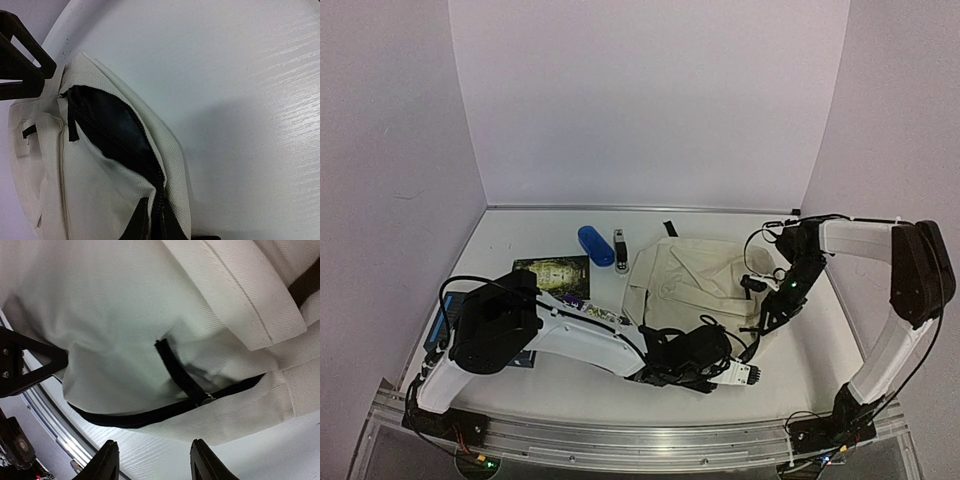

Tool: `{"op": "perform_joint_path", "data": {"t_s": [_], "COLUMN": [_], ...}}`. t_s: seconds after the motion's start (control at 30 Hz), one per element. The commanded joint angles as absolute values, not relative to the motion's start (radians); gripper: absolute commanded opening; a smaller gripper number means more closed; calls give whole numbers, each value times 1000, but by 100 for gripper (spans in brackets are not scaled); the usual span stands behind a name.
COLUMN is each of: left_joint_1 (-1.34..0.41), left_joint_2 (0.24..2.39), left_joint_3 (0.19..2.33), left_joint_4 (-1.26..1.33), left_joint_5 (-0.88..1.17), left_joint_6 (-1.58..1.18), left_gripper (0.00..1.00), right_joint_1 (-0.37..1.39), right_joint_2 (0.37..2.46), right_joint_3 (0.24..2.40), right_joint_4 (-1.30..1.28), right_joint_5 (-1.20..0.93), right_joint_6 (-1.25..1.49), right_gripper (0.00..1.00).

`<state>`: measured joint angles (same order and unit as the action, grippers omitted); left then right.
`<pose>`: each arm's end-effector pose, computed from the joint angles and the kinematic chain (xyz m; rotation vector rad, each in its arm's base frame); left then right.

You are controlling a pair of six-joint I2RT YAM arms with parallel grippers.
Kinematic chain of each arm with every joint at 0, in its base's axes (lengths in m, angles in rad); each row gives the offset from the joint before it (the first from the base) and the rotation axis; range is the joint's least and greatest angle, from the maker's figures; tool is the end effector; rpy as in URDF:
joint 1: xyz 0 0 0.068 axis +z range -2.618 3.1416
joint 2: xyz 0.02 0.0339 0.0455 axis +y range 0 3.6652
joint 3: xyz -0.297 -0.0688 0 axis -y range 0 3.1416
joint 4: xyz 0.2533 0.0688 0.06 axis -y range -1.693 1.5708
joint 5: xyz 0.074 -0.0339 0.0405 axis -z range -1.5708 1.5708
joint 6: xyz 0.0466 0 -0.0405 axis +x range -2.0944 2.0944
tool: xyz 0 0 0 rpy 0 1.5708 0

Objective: Pack the student bag
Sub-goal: Unzip the student bag at the center of the board.

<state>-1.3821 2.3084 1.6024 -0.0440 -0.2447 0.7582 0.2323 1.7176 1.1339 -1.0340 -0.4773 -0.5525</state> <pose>0.1121 -0.5270 0.1334 1.9505 1.2069 -0.0378 0.2894 0.0905 0.2025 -1.1399 2.7994 0.7372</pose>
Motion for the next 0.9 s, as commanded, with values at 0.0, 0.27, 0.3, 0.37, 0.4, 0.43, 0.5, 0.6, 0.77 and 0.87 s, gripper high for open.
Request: {"op": "perform_joint_path", "data": {"t_s": [0.0,0.27,0.3,0.37,0.4,0.43,0.5,0.6,0.77,0.87], "left_joint_1": [-1390,-1394,-1394,-1393,-1393,-1393,-1393,-1393,-1394,-1394], "left_joint_2": [2340,2341,2340,2338,2339,2340,2341,2338,2335,2332], "left_joint_3": [1584,1575,1576,1578,1581,1582,1586,1584,1577,1576], "left_joint_4": [-73,-74,-75,-77,-79,-82,-89,-93,-97,-97], "left_joint_5": [-266,-269,-270,-270,-271,-273,-276,-278,-282,-285], "left_joint_6": [744,738,737,734,732,731,729,725,720,715], "left_gripper": [8,9,9,9,9,9,9,9,9,9], "right_joint_1": [231,245,250,261,264,266,272,284,297,298], "right_joint_2": [1731,1753,1762,1784,1795,1805,1828,1853,1886,1884], "right_joint_3": [1155,1218,1219,1217,1214,1210,1205,1187,1156,1153], "right_joint_4": [-988,-958,-955,-944,-937,-929,-913,-899,-846,-807], "right_joint_5": [-427,-457,-452,-433,-425,-416,-402,-384,-315,-271], "right_joint_6": [-536,-556,-564,-582,-588,-595,-606,-616,-616,-601], "right_gripper": [47,45,45,46,46,47,49,52,50,43]}}
